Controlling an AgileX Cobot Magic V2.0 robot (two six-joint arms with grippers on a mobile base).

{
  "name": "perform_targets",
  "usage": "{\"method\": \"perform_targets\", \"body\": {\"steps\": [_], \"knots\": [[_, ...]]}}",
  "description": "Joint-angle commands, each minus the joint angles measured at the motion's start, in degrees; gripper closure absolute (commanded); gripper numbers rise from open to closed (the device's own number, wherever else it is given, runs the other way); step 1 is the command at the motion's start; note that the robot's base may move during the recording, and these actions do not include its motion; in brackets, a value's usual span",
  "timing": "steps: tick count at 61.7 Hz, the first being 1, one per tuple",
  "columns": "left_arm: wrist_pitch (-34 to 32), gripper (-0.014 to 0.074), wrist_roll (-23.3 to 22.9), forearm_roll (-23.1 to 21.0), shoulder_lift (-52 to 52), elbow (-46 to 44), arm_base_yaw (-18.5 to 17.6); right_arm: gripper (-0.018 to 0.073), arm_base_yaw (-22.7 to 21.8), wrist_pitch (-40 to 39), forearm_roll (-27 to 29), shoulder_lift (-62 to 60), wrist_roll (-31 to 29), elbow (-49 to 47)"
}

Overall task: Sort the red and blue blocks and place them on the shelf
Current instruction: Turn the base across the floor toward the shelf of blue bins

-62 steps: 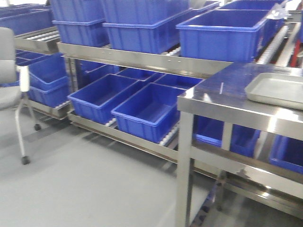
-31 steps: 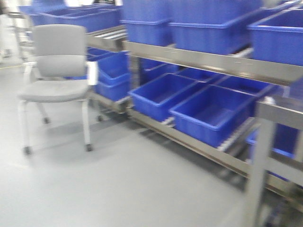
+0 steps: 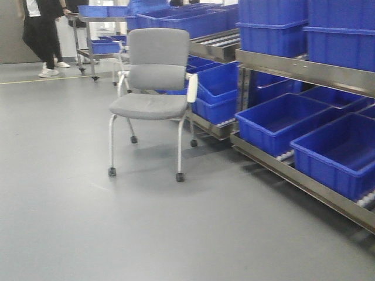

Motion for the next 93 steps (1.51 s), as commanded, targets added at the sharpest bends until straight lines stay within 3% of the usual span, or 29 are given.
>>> {"method": "perform_targets", "body": {"steps": [1,93], "knots": [[-4.0,0.0472,-0.3,0.7,0.2,-1.7,0.0,0.051,-0.3,-5.0,-0.7,-0.1,-0.4,-1.6],[-4.0,0.0472,-0.3,0.7,0.2,-1.7,0.0,0.051,-0.3,-5.0,-0.7,-0.1,-0.4,-1.6]]}}
